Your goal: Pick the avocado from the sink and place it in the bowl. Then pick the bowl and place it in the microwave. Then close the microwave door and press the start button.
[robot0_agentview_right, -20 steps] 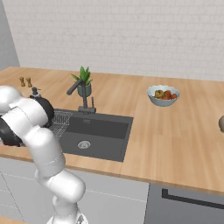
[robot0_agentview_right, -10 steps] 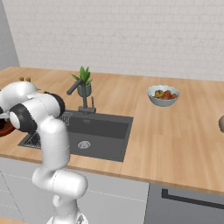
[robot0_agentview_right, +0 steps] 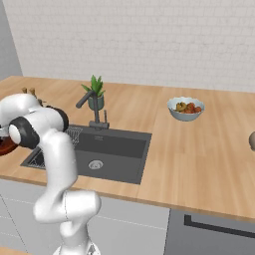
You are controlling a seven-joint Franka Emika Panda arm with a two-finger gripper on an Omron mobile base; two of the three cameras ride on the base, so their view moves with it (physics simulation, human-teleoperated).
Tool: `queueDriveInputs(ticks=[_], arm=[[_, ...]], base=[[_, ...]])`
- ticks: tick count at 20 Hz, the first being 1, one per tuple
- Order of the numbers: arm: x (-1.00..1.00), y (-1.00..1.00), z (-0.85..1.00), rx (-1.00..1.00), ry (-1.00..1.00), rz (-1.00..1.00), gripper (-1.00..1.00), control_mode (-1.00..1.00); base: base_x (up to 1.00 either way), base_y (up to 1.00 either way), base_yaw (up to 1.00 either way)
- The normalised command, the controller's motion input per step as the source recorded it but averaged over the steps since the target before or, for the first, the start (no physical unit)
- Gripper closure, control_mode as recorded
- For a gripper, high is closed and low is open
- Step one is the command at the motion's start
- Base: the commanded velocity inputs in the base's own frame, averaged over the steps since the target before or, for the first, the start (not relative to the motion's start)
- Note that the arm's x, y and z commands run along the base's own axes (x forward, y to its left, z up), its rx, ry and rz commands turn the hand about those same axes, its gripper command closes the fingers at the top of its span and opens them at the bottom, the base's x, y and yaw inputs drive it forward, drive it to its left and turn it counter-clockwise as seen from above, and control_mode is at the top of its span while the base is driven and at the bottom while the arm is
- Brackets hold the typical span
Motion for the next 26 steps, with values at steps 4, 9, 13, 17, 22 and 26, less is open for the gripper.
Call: queueDriveInputs(ticks=[4, 9, 13, 17, 22, 26], arm=[[0.0, 0.0, -0.33, 0.0, 0.0, -0.06, 1.0, -1.0], [0.0, 0.0, -0.16, 0.02, 0.0, -0.04, -1.0, -1.0], [0.03, -0.14, 0.0, 0.09, 0.0, -0.06, -1.0, -1.0], [0.19, -0.11, 0.0, 0.09, 0.0, -0.08, -1.0, -1.0], [0.16, -0.14, 0.0, 0.09, 0.0, -0.09, -1.0, -1.0], [-0.05, -0.36, 0.04, 0.1, -0.01, -0.09, -1.0, -1.0]], base=[[0.0, 0.0, 0.0], [0.0, 0.0, 0.0], [0.0, 0.0, 0.0], [0.0, 0.0, 0.0], [0.0, 0.0, 0.0], [0.0, 0.0, 0.0]])
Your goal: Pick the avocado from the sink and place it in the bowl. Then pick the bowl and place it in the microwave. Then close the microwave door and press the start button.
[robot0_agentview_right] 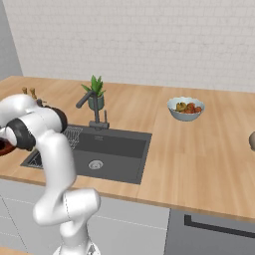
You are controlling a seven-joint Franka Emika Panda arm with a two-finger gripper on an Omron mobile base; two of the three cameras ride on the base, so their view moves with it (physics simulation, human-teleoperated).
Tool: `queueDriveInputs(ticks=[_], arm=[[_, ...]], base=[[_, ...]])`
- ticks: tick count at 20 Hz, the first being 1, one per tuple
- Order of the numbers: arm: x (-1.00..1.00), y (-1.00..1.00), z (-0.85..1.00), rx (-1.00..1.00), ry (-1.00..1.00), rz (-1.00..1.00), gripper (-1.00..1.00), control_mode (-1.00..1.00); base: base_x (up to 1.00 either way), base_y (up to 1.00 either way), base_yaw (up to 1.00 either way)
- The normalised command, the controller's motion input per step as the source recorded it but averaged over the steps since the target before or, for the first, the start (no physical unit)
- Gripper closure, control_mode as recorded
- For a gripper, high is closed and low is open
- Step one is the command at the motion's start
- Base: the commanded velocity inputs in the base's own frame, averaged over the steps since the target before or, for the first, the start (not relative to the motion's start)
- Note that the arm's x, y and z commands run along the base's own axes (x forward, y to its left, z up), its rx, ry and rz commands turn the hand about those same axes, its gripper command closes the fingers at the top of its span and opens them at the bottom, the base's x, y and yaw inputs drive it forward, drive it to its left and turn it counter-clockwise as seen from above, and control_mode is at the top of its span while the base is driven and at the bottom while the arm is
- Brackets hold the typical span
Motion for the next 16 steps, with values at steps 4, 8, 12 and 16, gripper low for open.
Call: queueDriveInputs(ticks=[4, 8, 12, 16], arm=[[-0.08, -0.42, 0.0, 0.14, -0.01, -0.08, -1.0, -1.0], [0.01, -0.5, 0.07, 0.2, 0.0, 0.0, -1.0, -1.0], [0.02, -0.61, 0.04, 0.23, 0.0, 0.05, -1.0, -1.0], [0.19, -0.33, -0.03, 0.14, 0.0, 0.19, -1.0, -1.0]], base=[[0.0, 0.0, 0.0], [0.0, 0.0, 0.0], [0.0, 0.0, 0.0], [0.0, 0.0, 0.0]])
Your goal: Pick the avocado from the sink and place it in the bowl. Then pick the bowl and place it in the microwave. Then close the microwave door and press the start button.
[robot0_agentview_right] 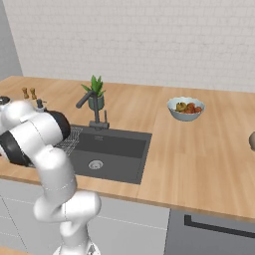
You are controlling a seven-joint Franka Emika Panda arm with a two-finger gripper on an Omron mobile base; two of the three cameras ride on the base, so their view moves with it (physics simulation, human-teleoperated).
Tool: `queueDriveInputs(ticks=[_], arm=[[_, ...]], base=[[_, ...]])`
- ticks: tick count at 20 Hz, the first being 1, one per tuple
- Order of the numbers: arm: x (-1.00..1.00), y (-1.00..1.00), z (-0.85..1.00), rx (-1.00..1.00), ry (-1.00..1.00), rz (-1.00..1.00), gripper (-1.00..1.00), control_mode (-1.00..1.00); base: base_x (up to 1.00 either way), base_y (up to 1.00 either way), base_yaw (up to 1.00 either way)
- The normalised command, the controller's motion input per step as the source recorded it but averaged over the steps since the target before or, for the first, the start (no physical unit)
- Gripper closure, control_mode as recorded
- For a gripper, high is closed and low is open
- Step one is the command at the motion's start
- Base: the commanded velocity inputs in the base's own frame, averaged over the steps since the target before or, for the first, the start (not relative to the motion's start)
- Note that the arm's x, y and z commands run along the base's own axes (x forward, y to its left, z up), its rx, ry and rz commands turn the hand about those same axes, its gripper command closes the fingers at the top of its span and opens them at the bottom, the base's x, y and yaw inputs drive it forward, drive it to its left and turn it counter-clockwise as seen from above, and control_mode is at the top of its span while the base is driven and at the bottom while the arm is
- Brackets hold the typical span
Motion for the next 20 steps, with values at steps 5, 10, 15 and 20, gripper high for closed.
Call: queueDriveInputs(ticks=[5, 10, 15, 20], arm=[[0.08, 0.05, -0.25, 0.01, 0.0, 0.19, -1.0, -1.0], [0.27, 0.45, -0.15, 0.0, 0.0, 0.1, -1.0, -1.0], [0.27, 0.52, -0.08, 0.0, 0.0, 0.03, -1.0, -1.0], [0.07, 0.32, -0.15, 0.0, 0.0, 0.02, -1.0, -1.0]], base=[[0.0, 0.0, 0.0], [0.0, 0.0, 0.0], [0.0, 0.0, 0.0], [0.0, 0.0, 0.0]])
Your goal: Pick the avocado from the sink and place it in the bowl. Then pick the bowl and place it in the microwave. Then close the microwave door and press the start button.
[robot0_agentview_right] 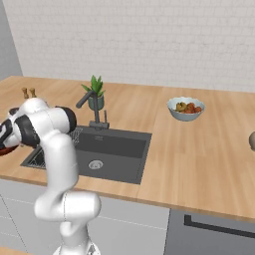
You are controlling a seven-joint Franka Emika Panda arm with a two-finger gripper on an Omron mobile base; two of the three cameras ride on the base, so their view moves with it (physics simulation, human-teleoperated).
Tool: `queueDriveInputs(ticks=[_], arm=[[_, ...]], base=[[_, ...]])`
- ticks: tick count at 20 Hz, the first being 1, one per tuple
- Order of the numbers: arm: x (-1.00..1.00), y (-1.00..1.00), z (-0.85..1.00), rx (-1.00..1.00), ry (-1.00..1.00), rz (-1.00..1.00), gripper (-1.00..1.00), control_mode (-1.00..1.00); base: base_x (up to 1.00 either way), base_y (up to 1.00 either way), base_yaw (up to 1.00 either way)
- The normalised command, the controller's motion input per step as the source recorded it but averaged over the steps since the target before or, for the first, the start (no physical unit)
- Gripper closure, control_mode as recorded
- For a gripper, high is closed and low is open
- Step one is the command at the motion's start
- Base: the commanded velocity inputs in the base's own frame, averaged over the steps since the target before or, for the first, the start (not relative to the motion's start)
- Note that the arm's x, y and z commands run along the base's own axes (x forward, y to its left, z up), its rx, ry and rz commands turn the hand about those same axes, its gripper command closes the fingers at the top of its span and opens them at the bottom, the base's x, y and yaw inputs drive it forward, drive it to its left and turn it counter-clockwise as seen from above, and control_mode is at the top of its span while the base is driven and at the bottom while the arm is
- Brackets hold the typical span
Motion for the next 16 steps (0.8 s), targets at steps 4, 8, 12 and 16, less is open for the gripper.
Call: queueDriveInputs(ticks=[4, 8, 12, 16], arm=[[0.0, 0.14, -0.18, 0.0, 0.0, 0.0, -1.0, -1.0], [0.0, 0.0, -0.27, 0.0, -0.01, 0.01, 1.0, -1.0], [0.0, 0.0, -0.1, 0.0, -0.07, 0.0, 1.0, -1.0], [-0.02, 0.0, 0.0, 0.02, -0.14, 0.0, 1.0, -1.0]], base=[[0.0, 0.0, 0.0], [0.0, 0.0, 0.0], [0.0, 0.0, 0.0], [0.0, 0.0, 0.0]])
